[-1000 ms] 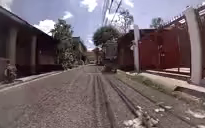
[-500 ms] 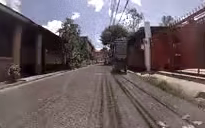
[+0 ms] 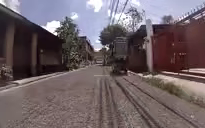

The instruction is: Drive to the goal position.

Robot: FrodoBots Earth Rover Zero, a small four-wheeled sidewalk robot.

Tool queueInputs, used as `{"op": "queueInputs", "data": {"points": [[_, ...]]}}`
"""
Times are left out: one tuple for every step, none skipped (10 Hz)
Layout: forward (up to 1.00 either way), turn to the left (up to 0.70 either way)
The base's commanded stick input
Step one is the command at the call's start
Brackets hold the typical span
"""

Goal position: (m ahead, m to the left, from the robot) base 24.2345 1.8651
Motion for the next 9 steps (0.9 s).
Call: {"op": "queueInputs", "data": {"points": [[0.7,0.05],[0.7,0.05],[0.7,0.05],[0.7,0.05],[0.7,0.05],[0.7,0.05],[0.7,0.05],[0.7,0.05],[0.7,0.05]]}}
